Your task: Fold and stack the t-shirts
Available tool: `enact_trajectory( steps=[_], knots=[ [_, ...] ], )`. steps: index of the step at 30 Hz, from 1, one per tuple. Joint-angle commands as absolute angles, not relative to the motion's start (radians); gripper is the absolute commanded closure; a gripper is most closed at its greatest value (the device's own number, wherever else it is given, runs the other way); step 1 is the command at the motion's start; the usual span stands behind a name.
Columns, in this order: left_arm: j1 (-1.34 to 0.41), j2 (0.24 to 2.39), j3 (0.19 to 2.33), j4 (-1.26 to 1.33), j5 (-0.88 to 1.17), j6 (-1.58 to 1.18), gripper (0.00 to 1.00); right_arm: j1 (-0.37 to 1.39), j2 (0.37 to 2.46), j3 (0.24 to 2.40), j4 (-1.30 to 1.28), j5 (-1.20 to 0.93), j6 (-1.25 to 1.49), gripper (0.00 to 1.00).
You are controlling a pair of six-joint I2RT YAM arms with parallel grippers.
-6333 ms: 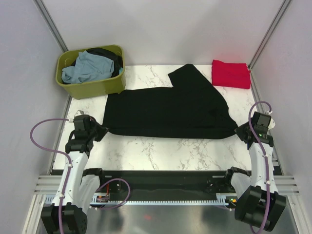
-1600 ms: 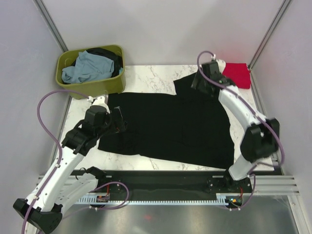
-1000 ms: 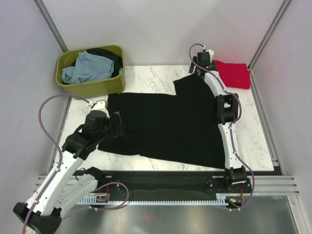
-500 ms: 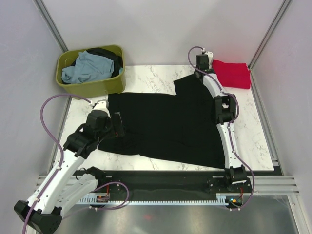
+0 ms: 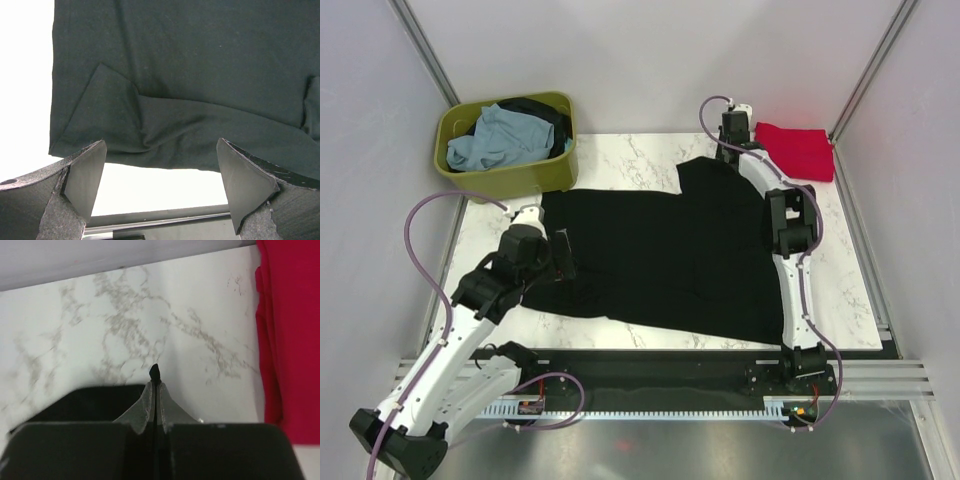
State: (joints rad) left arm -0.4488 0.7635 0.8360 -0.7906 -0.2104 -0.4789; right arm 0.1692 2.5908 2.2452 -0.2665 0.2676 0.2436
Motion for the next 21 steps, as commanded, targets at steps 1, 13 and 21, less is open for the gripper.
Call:
enact_trajectory(
  steps=[1, 13, 21],
  knots=[
    [-0.439, 0.791, 0.857, -0.762, -0.261, -0.440, 0.02, 0.204, 2.280, 2.075, -0.169, 0.239, 0.204, 1.00],
    [-0.423, 0.982, 1.012, -0.710, -0.278, -0.505, 0.03, 0.314, 1.353, 1.076, -0.080, 0.219, 0.259, 1.00],
    [-0.407, 1.081, 1.088, -0.675, -0.295, -0.506, 0.03, 0.350, 0.901, 0.741, -0.199, 0.218, 0.389, 1.00]
  ],
)
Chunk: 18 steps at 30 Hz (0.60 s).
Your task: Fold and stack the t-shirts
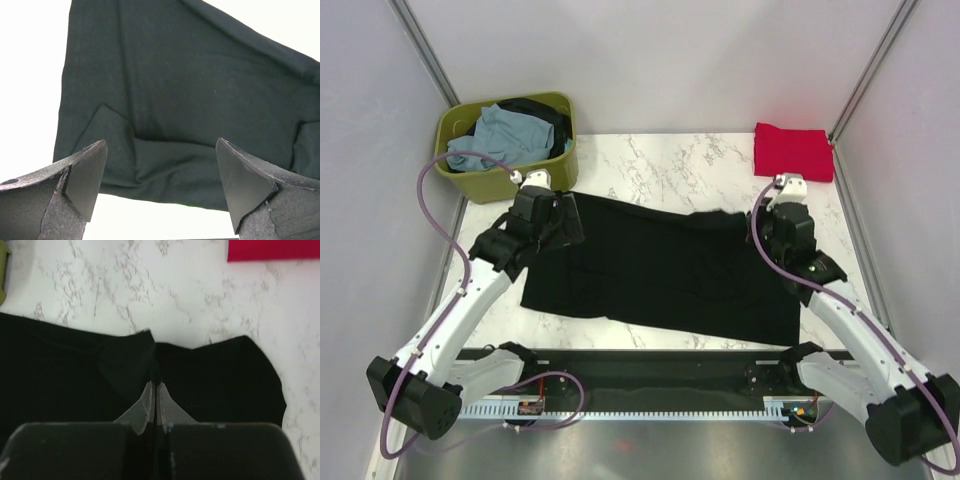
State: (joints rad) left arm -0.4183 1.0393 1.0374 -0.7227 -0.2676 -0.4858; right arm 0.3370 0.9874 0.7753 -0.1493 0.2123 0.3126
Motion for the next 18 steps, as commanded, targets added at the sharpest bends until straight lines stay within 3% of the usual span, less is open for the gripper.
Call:
enact_trajectory(
  steps=[1, 9, 18],
  knots=[
    [-0.407, 1.094, 1.095, -0.673, -0.291, -0.514, 0.03, 0.353, 0.878, 0.721, -0.218, 0.224, 0.415, 1.00],
    [-0.400, 1.204, 1.118, -0.620, -0.247, -0.572, 0.04, 0.373, 0.655, 0.588, -0.336, 0.120, 0.525, 1.00],
    [-0.388, 1.267, 1.086, -0.555, -0.250, -0.592, 0.04, 0.400, 0.545, 0.500, -0.448, 0.032, 0.621, 1.00]
  ],
)
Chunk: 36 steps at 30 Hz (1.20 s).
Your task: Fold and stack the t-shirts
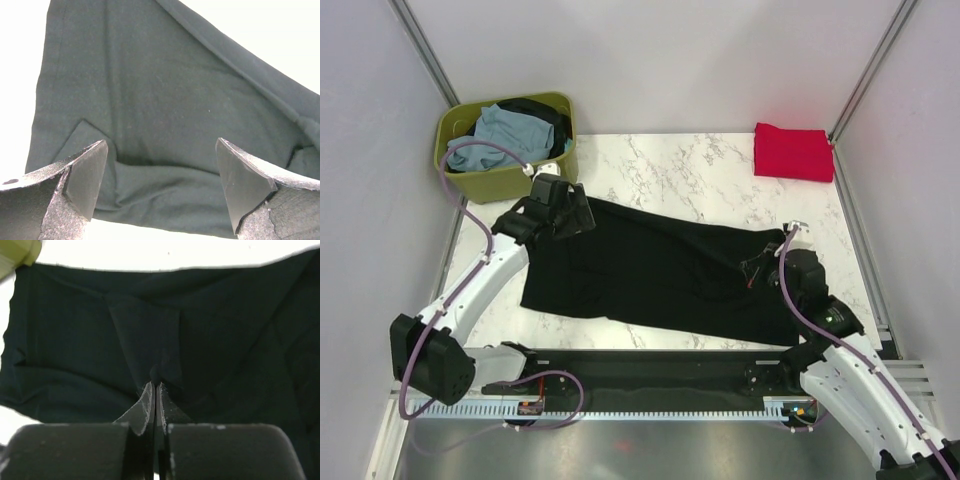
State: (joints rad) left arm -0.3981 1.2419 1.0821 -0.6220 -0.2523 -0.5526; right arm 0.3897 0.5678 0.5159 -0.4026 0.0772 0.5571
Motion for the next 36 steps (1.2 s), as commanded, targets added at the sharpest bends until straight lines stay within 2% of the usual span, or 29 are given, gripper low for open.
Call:
enact_trajectory(
  steps=[1, 5, 9, 12, 16, 18, 24, 31, 36],
  knots=[
    [-0.385, 1.290, 1.083, -0.543, -0.252, -0.601, 0.04, 0.403, 0.540, 0.491, -0.454, 0.019, 0.649, 1.00],
    [-0.379, 1.400, 1.055, -0.436, -0.305, -0.626, 0.02, 0.420, 0.497, 0.505, -0.512, 0.040, 0.681, 1.00],
    [-0.324, 1.613, 1.120, -0.376, -0.260, -0.627, 0.00, 0.420, 0.453, 0.615, -0.626, 0.239, 0.695, 1.00],
    [-0.298, 1.776, 1.232, -0.393, -0.241, -0.617, 0.01, 0.420, 0.538, 0.716, -0.712, 0.377, 0.771, 1.00],
    [-0.296, 1.897, 1.308, -0.399, -0.264, -0.626, 0.00, 0.420, 0.656, 0.765, -0.701, 0.465, 0.770, 1.00],
    [-0.301, 1.946, 1.322, -0.408, -0.185, -0.643, 0.02, 0.419, 0.681, 0.801, -0.706, 0.536, 0.767, 1.00],
    [-0.444, 1.934, 1.232, -0.393, -0.179, -0.751, 0.02, 0.368, 0.698, 0.856, -0.706, 0.647, 0.749, 1.00],
    [-0.546, 1.839, 1.033, -0.341, -0.149, -0.908, 0.02, 0.193, 0.814, 0.887, -0.640, 0.543, 0.689, 1.00],
    [-0.543, 1.735, 1.035, -0.370, -0.189, -0.871, 0.01, 0.161, 0.870, 0.865, -0.555, 0.480, 0.641, 1.00]
  ],
)
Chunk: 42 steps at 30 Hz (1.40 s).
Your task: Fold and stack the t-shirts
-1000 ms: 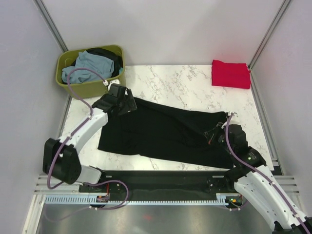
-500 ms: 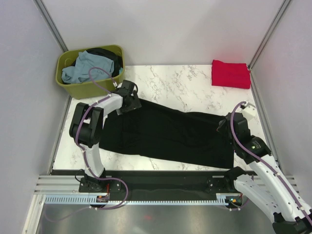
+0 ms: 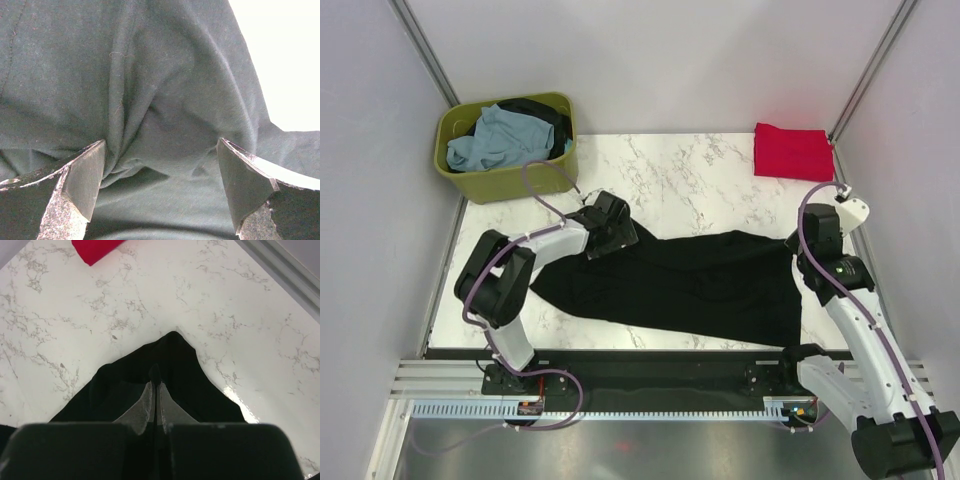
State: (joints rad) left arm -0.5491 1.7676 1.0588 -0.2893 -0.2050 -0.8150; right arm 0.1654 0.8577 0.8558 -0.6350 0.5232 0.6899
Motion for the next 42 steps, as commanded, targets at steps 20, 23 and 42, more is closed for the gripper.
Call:
enact_trajectory(
  steps=[20, 23, 42],
  knots=[
    [-0.279, 2.086, 1.661, -0.468, -0.226, -0.440, 0.12, 0.161, 0.851, 0.784, -0.525, 0.353, 0.612, 1.00],
    [-0.279, 2.131, 1.661, -0.468, -0.196, -0.448, 0.13, 0.161, 0.857, 0.781, -0.525, 0.350, 0.604, 1.00],
    [-0.400, 2.071, 1.489, -0.374, -0.451, -0.371, 0.06, 0.161, 0.834, 0.755, -0.505, 0.302, 0.607, 1.00]
  ],
)
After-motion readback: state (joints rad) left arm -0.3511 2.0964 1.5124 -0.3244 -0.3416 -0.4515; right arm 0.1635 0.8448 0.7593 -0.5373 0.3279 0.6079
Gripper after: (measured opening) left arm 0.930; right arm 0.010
